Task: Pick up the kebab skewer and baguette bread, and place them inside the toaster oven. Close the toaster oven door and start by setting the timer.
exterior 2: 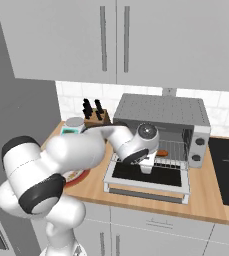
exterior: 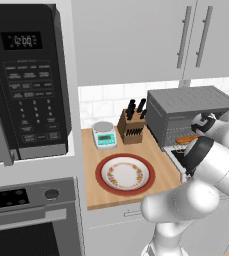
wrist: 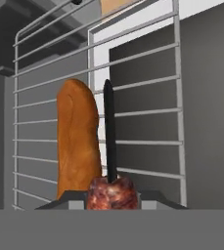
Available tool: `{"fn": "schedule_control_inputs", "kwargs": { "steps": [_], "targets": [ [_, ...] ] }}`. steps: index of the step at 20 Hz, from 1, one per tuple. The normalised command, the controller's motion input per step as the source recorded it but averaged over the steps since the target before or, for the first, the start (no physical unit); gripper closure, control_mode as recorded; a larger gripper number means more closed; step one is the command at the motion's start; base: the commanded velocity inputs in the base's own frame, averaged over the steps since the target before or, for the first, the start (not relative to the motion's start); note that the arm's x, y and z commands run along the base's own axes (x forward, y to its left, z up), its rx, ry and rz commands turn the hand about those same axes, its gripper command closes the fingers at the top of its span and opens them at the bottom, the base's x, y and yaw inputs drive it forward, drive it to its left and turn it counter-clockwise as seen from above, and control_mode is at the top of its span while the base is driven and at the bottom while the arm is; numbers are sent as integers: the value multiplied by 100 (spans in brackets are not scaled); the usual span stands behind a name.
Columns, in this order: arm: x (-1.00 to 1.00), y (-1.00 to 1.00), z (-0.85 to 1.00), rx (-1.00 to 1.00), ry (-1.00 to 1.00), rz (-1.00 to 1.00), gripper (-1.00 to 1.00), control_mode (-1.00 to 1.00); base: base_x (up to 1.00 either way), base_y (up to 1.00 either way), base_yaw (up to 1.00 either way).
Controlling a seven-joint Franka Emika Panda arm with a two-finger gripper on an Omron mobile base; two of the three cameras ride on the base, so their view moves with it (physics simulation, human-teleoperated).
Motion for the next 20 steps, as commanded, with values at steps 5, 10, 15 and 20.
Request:
{"fn": "schedule_control_inputs", "kwargs": {
  "steps": [5, 10, 15, 20],
  "targets": [
    [9, 0, -13, 2, 0, 0, 100, -100, 0, 0, 0],
    [7, 0, -9, 0, 0, 0, 100, -100, 0, 0, 0],
    [3, 0, -5, 0, 0, 0, 100, -100, 0, 0, 0],
    [0, 0, -14, 0, 0, 0, -100, -100, 0, 0, 0]
  ]
}}
